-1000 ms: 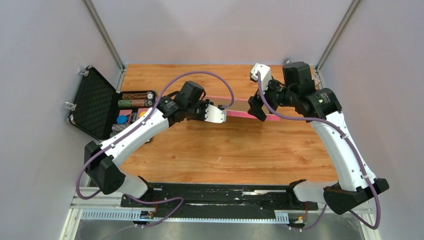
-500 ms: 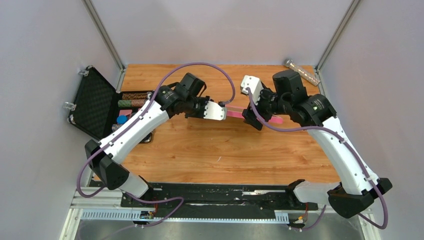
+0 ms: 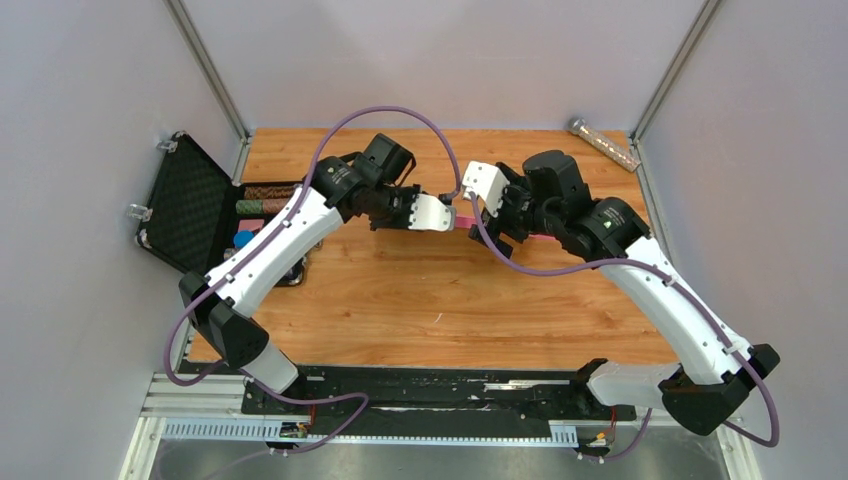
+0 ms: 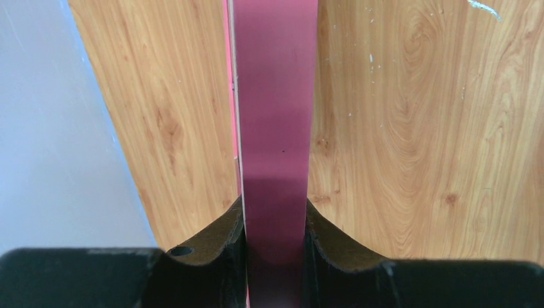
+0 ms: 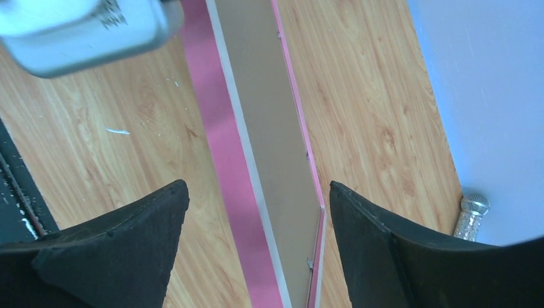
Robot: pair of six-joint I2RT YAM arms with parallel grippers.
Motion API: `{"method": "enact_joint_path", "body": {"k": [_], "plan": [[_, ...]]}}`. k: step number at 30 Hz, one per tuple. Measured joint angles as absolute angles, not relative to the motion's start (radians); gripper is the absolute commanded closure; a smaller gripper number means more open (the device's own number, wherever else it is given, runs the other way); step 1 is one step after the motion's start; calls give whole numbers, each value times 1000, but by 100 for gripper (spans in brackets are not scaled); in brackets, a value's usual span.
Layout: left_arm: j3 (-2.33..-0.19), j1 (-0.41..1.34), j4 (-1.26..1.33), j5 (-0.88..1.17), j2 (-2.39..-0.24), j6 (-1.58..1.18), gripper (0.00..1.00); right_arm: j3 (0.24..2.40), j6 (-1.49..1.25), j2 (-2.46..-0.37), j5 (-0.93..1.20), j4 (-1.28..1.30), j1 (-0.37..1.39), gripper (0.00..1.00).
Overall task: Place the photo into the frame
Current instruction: Turn over the photo frame at the center of the board.
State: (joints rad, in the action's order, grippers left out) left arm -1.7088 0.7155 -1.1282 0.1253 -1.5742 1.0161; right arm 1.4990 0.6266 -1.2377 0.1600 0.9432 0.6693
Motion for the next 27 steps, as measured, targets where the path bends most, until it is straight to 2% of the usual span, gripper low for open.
{"method": "enact_joint_path", "body": {"k": [11,17,27], "plan": [[-1755,716,-1199,160,-1581,1019,100,1405,650,-1235,101,875,671,27],[-1759,717,-1201,165,-1582,1019,100,1403,649,-1243,104,877,672,35],[-1774,714,-1211,163,-1594,1020,100,1380,630,-1241,112,851,674,37]]}}
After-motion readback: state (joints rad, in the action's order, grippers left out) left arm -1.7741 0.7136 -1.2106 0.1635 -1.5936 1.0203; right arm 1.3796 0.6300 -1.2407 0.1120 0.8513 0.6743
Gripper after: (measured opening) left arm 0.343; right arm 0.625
